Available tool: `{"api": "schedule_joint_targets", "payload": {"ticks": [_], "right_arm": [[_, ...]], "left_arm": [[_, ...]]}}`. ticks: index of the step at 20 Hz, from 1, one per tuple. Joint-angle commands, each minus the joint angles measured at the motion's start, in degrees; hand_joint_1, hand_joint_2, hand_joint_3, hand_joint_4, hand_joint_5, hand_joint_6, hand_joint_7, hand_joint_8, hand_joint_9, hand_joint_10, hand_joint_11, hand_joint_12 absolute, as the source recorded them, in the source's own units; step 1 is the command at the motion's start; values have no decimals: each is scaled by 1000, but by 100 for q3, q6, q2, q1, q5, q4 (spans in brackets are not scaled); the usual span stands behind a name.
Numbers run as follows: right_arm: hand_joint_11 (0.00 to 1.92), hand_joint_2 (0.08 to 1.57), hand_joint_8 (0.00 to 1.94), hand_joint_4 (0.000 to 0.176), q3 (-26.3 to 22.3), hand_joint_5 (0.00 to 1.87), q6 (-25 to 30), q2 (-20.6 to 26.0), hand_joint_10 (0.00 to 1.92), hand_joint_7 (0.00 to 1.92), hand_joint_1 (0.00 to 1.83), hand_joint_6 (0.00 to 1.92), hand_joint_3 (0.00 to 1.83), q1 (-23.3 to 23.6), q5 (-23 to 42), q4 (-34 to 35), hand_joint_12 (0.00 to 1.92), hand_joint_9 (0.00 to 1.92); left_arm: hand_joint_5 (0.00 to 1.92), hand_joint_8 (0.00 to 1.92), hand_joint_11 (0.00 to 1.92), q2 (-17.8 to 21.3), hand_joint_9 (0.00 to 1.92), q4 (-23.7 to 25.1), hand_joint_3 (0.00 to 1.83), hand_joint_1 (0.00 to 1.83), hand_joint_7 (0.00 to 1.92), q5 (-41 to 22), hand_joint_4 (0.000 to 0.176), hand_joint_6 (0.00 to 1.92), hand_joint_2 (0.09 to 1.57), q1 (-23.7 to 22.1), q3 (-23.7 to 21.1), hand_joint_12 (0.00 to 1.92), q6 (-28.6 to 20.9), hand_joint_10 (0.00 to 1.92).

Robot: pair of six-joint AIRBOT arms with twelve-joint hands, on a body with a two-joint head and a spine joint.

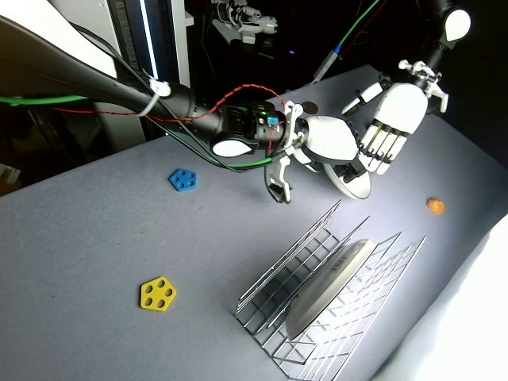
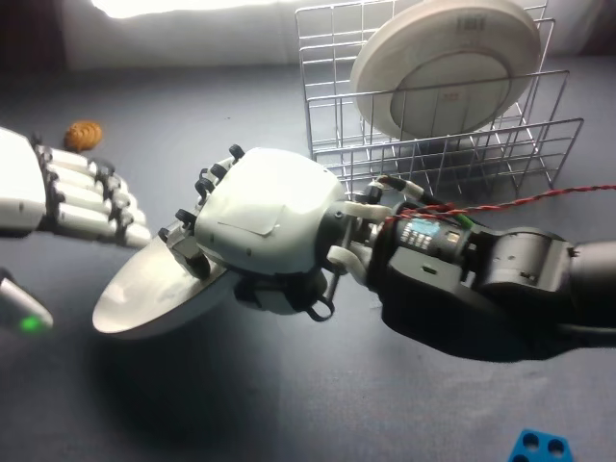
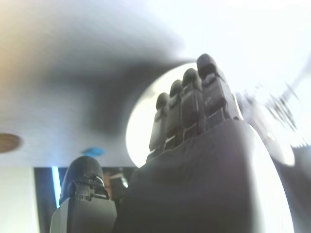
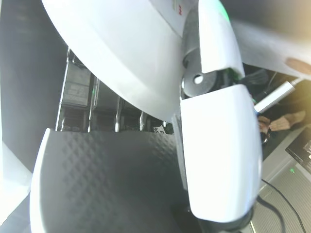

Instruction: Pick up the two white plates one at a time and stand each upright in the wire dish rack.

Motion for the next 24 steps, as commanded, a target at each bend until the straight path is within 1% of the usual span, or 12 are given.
{"api": "schedule_joint_targets", "payload": {"ticks": [1, 5, 6, 7, 9, 10, 12, 15, 16, 19, 23, 24], "right_arm": [[652, 1126, 1018, 0, -86, 911, -30, 45, 1185, 909, 1370, 1076, 0, 89, 606, -19, 1285, 931], [654, 1135, 1053, 0, -546, 899, -100, 457, 1198, 875, 1367, 1105, 0, 302, 497, 360, 1285, 923], [671, 1123, 1008, 0, -655, 914, -100, 565, 1167, 913, 1372, 1071, 0, 352, 486, 444, 1281, 947], [678, 1126, 1019, 0, -769, 915, -100, 676, 1171, 896, 1369, 1090, 1, 407, 482, 524, 1283, 938], [673, 1134, 1036, 0, -1036, 904, -102, 939, 1192, 884, 1367, 1111, 0, 557, 416, 708, 1280, 920], [672, 1134, 1032, 0, -1110, 903, -114, 1015, 1196, 888, 1367, 1110, 0, 601, 388, 801, 1280, 916], [644, 1138, 1036, 0, -1359, 894, -199, 1293, 1220, 896, 1365, 1128, 1, 759, 306, 1209, 1297, 888], [657, 1137, 1021, 0, -1669, 907, -372, 1688, 1213, 907, 1365, 1128, 0, 1003, 85, 1790, 1279, 873], [666, 1131, 1002, 0, -1762, 919, -405, 1798, 1200, 913, 1366, 1110, 0, 1060, 39, 1871, 1263, 887], [667, 1130, 989, 0, -2016, 924, -412, 2161, 1200, 932, 1367, 1104, 0, 1259, -101, 2187, 1249, 873], [664, 1124, 972, 0, -2354, 926, -407, 2670, 1188, 947, 1369, 1087, 0, 1551, -228, 3102, 1247, 889], [664, 1120, 955, 0, -2394, 936, -326, 2760, 1181, 954, 1370, 1071, 0, 1606, -261, 3221, 1248, 897]], "left_arm": [[54, 2, 0, 51, 57, -283, 0, 0, 61, -154, 0, 2, 1112, -89, -39, 204, -20, 2], [48, 2, 0, 158, 63, -282, 0, 0, 64, -186, 0, 1, 1111, -421, -105, 217, -56, 3], [55, 3, 0, 165, 62, -282, 0, 0, 66, -222, 0, 4, 1112, -463, -103, 218, -102, 2], [71, 4, 0, 175, 72, -282, 0, 0, 75, -250, 0, 6, 1114, -496, -106, 242, -129, 4], [15, 3, 0, 211, 33, -282, 0, 0, 32, -290, 0, 0, 1111, -576, -131, 162, -176, 1], [25, 2, 0, 222, 48, -282, 0, 0, 48, -296, 0, 1, 1114, -600, -142, 204, -177, 2], [46, 3, 0, 228, 62, -282, 0, 0, 62, -305, 0, 5, 1108, -639, -158, 245, -177, 3], [20, 2, 0, 228, 28, -280, 0, 0, 27, -279, 0, 1, 1112, -643, -238, 154, -205, 1], [50, 0, 0, 228, 53, -280, 0, 0, 56, -278, 0, 0, 1115, -643, -251, 200, -206, 0], [49, 2, 0, 228, 63, -280, 0, 0, 64, -278, 0, 2, 1115, -700, -263, 252, -206, 2], [27, 2, 0, 250, 39, -279, 0, 0, 37, -279, 0, 0, 1111, -743, -342, 190, -206, 0], [42, 3, 0, 253, 49, -279, 0, 0, 48, -279, 0, 3, 1111, -755, -345, 215, -206, 2]]}}
